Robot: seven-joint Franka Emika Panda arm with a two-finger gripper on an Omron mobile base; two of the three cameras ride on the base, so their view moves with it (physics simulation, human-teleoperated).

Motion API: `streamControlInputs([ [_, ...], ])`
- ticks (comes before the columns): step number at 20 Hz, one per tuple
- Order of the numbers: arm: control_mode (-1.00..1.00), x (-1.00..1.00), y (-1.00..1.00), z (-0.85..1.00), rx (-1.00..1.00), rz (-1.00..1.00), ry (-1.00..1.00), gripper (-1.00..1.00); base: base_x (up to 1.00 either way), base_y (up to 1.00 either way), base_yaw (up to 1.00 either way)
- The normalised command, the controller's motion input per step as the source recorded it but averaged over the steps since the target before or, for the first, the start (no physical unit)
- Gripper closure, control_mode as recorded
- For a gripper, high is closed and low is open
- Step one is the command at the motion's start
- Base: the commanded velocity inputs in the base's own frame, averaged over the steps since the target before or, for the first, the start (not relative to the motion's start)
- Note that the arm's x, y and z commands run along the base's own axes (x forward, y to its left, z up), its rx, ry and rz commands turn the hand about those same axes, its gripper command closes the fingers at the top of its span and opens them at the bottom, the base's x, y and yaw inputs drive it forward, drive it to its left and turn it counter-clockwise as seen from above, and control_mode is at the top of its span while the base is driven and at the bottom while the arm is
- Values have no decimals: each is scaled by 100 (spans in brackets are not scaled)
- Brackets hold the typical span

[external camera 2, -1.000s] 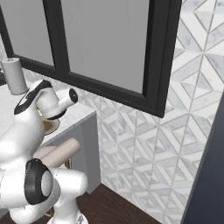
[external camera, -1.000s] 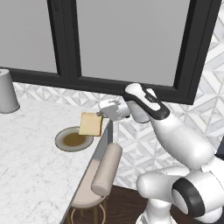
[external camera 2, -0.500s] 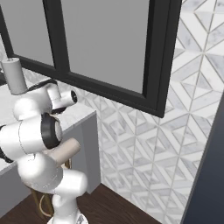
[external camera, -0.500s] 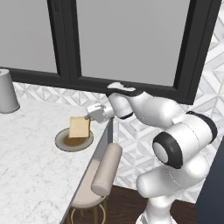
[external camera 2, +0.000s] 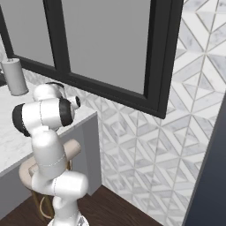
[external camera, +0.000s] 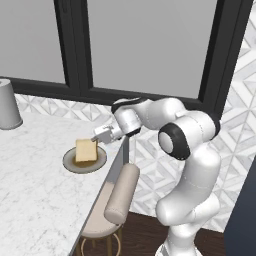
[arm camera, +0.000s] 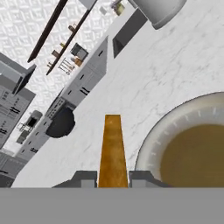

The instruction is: Start the toaster. Once the lever pops up, take the bread to the plate on the dining counter.

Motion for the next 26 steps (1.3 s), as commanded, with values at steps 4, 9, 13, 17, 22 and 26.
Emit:
streamControlInputs([
  [4, -100, 33, 16, -57, 0, 2, -1, 100, 0, 0, 0],
  [9, -100, 26, 10, -45, 0, 0, -4, 100, 0, 0, 0],
  [13, -100, 26, 9, -32, 0, 0, -7, 100, 0, 0, 0],
  [17, -100, 14, 7, -23, 0, 0, -11, -100, 0, 0, 0],
  [22, -100, 0, 0, -3, -2, 0, -18, -100, 0, 0, 0],
  [26, -100, 0, 0, 0, -3, 0, -15, -100, 0, 0, 0],
])
